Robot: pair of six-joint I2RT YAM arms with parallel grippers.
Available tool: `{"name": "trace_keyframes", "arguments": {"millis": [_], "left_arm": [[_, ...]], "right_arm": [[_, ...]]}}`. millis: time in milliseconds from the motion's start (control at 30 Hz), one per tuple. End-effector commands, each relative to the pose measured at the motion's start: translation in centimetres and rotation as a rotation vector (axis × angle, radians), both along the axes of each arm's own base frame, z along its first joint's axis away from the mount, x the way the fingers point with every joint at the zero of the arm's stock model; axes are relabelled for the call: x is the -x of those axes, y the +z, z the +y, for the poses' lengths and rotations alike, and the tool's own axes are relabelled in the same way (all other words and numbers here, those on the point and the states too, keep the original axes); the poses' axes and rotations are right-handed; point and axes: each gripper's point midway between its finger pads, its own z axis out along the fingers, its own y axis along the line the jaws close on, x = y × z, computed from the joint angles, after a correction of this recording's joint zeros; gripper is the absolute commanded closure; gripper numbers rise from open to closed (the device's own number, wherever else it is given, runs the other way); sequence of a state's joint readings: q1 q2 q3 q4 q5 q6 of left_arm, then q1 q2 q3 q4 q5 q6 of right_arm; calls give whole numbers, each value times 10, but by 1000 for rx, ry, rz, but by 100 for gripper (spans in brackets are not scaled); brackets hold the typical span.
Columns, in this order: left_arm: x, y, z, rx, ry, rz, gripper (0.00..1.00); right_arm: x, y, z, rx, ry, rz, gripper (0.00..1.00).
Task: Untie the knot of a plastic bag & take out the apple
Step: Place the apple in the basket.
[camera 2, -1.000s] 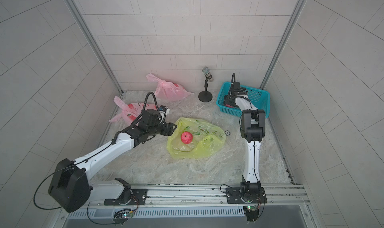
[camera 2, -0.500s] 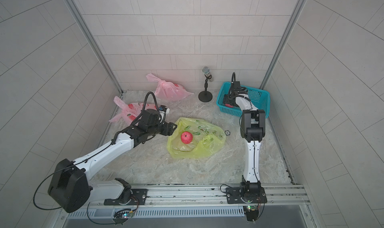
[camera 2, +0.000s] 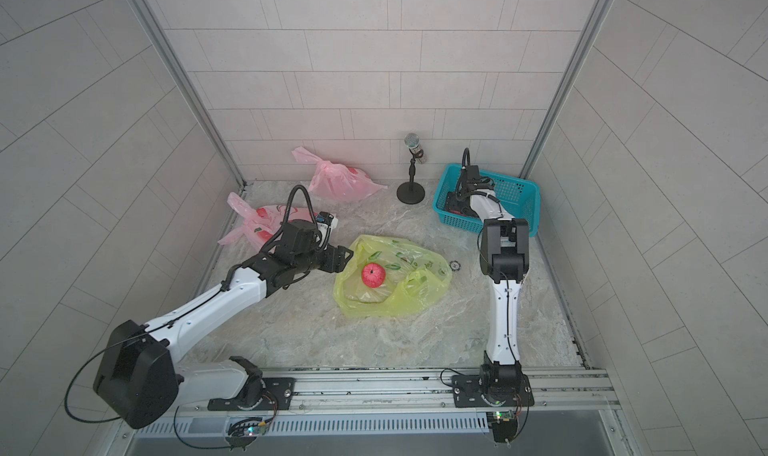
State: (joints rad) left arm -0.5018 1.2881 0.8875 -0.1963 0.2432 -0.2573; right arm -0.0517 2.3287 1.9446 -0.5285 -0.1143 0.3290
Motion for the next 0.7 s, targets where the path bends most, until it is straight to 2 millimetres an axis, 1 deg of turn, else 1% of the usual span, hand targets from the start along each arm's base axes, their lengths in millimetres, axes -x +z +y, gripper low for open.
{"name": "trace_keyframes", "arguments": {"millis": [0, 133, 233, 267, 433, 533, 633, 667], "left_arm": [[0, 6, 2, 17, 9, -19, 25], [0, 4, 2, 19, 12, -17, 25], [0, 4, 2, 27, 15, -15, 24], [0, 3, 2, 30, 15, -15, 24], [-1, -1, 0, 38, 16, -6, 24], [-2, -4, -2, 42, 12, 2, 24], [-4, -9, -3, 42, 17, 12, 24], [-5, -11, -2, 36, 26, 14, 24]], "right_arm": [[3, -8, -4, 12, -21, 30, 10], [1, 0, -6, 15, -27, 11, 7], [-2, 13, -6, 14, -22, -18, 6], [-4, 19, -4, 13, -16, -31, 0], [-7, 53, -1, 28, 12, -79, 0], [-6, 77, 1, 31, 21, -116, 0], [2, 101, 7, 48, 26, -136, 1], [8, 112, 12, 50, 31, -142, 0]]}}
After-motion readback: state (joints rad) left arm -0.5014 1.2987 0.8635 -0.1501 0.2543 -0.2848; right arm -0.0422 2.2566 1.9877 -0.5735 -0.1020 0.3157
